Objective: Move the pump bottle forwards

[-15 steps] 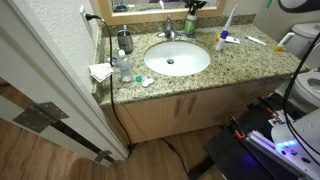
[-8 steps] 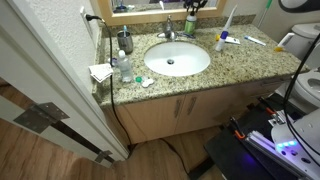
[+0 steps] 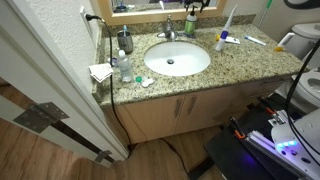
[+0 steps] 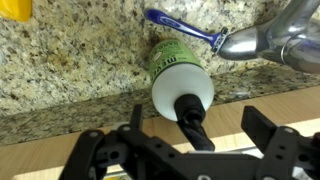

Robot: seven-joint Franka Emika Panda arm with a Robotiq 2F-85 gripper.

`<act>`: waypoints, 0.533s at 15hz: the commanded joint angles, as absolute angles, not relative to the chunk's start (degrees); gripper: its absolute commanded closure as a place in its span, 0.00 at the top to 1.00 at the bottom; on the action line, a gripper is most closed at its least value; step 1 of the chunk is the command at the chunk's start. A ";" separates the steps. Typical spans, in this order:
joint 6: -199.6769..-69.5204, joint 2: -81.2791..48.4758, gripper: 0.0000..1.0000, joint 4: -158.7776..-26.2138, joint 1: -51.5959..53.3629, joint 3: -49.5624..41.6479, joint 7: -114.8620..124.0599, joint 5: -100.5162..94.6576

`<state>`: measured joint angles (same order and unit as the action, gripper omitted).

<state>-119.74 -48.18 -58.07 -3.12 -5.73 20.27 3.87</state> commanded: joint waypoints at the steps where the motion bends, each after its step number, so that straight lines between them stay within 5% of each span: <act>1: -119.23 -48.19 0.73 -57.66 -3.60 -5.89 20.19 3.60; 5: -119.36 -48.97 0.46 -57.56 -3.66 -5.68 20.26 3.81; 6: -119.35 -49.12 0.51 -57.48 -3.62 -5.63 20.38 3.89; 8: -120.15 -49.31 0.27 -57.50 -3.35 -5.76 20.32 3.57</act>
